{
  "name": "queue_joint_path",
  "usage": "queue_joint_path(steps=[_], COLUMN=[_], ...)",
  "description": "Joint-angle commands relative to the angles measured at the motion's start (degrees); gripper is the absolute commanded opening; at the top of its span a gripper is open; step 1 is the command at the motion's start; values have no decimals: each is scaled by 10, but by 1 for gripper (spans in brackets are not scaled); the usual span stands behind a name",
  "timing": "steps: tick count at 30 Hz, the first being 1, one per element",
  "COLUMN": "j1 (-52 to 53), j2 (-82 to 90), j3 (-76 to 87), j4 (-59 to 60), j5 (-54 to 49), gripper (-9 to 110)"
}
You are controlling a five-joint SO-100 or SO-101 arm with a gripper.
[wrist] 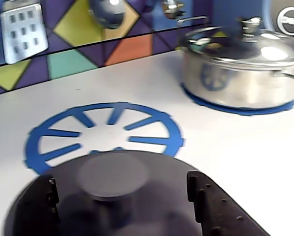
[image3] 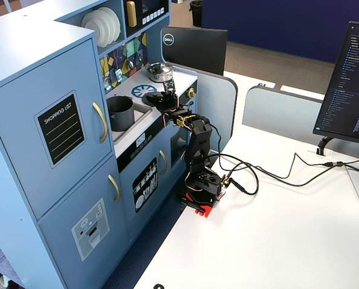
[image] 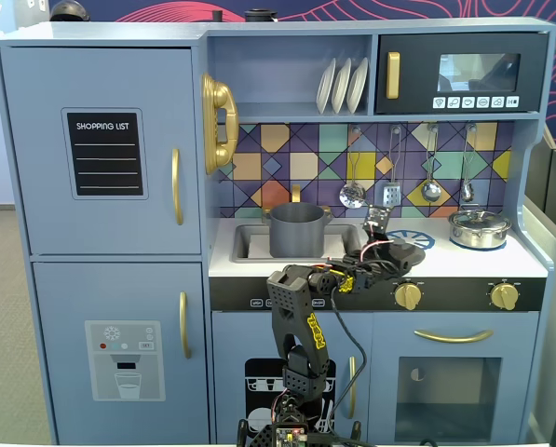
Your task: Take off the lid from the gray recipient and place it on the counter
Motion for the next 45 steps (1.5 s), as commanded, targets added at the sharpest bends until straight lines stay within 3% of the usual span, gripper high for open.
queue_joint_path(steps=[1, 10, 15, 18, 21, 25, 32, 35, 42, 45], j1=[11, -20, -33, -38, -54, -102, -232, -312, -405, -425], j2=[32, 105, 227, 347, 482, 587, 635, 640, 663, 690], j3=[4, 10, 31, 62, 69, 50, 83, 161, 409, 468], j4=[-3, 6, 84, 205, 423, 693, 949, 952, 729, 727], j5=[0, 14, 20, 29, 27, -4, 4, 34, 54, 58], gripper=[27, 24, 23, 22, 17, 1, 0, 0, 0, 0])
